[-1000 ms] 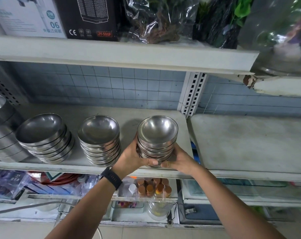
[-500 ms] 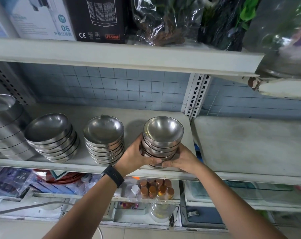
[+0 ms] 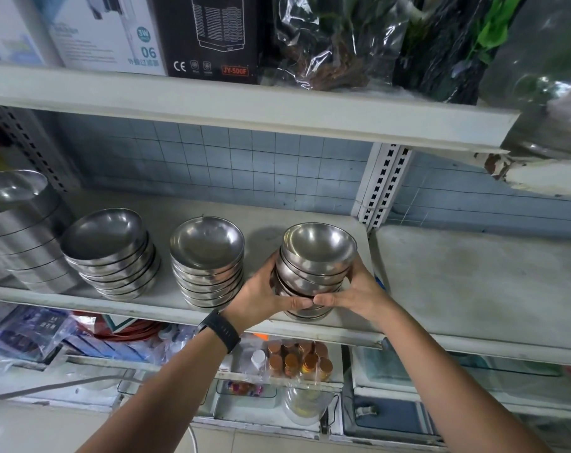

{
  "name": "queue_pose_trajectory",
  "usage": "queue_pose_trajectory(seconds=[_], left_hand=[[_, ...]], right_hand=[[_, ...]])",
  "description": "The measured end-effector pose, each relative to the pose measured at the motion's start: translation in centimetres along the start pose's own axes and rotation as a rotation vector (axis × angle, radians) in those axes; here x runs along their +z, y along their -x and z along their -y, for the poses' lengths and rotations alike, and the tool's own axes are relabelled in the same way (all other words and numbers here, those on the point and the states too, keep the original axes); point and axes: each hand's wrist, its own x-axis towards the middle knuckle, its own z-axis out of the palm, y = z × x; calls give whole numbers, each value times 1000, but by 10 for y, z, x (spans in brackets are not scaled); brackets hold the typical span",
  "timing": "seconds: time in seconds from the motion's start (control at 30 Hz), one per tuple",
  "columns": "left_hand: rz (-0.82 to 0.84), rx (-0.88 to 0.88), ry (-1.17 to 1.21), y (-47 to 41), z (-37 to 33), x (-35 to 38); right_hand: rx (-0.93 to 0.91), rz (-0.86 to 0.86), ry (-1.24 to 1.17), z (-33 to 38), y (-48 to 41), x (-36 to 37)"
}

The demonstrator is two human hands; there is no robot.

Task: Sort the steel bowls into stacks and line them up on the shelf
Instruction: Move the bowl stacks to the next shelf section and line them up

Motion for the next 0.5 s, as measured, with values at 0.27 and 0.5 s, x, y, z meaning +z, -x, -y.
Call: queue_pose_trajectory(seconds=[0.27,0.5], left_hand=[[-37,-56,15,3,3,-4],[-110,-44,-99,7,-1,-3]], right_hand=[[-10,-11,53,3,3,1],[-27,-5,39,9,4,-4]])
